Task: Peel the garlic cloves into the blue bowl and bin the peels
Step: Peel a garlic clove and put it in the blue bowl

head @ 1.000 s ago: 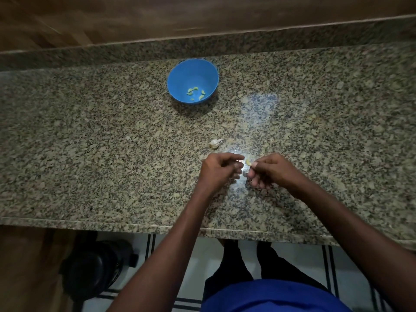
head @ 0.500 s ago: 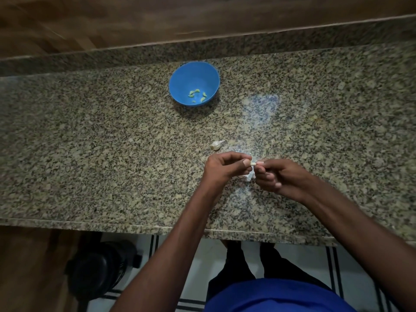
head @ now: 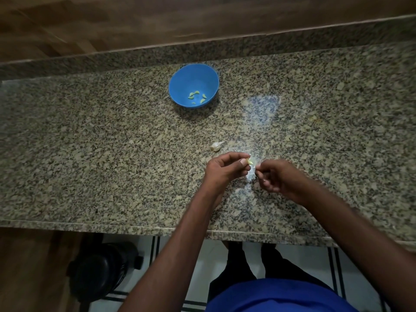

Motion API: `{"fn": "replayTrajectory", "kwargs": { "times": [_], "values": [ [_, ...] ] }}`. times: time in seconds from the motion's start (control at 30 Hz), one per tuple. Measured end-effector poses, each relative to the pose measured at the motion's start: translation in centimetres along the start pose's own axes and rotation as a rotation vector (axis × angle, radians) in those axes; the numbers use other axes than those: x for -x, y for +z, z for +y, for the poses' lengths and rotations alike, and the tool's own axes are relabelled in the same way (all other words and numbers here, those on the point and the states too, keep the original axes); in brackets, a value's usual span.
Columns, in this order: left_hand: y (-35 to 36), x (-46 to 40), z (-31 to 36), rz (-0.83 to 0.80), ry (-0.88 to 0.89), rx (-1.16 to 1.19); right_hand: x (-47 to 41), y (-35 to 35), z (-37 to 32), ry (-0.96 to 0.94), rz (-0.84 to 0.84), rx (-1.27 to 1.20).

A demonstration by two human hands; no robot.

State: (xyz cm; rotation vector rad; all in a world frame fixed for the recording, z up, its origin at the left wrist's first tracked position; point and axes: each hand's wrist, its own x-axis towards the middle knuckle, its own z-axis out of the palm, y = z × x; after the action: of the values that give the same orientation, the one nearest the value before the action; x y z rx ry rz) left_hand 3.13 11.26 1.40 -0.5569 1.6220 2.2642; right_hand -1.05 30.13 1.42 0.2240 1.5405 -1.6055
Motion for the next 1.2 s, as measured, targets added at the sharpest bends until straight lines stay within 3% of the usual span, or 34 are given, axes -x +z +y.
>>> {"fn": "replayTrajectory", "kwargs": {
  "times": [0.1,0.23,0.37,0.7,1.2],
  "values": [
    [0.2,0.0,0.0,0.007,-0.004,-0.014,0.4,0.2,-0.1,-0.129,0.170,0.292],
    [0.5,0.1,0.1,0.004,0.016,-0.052,0.6,0.4,-0.2,-0.250,0.303,0.354],
    [0.7,0.2,0.4,0.017,0.048,-0.086,1.0,0.4,-0.4,-0.325,0.256,0.196],
    [1.6,0.7,-0.3,0.111,0.143,-0.320,1.1,0.1,0.1,-0.287,0.245,0.030],
    [2.2,1.3,-0.3,0.127,0.154,-0.450,0.3,0.1,-0.1,-0.326,0.372,0.240]
  ]
}}
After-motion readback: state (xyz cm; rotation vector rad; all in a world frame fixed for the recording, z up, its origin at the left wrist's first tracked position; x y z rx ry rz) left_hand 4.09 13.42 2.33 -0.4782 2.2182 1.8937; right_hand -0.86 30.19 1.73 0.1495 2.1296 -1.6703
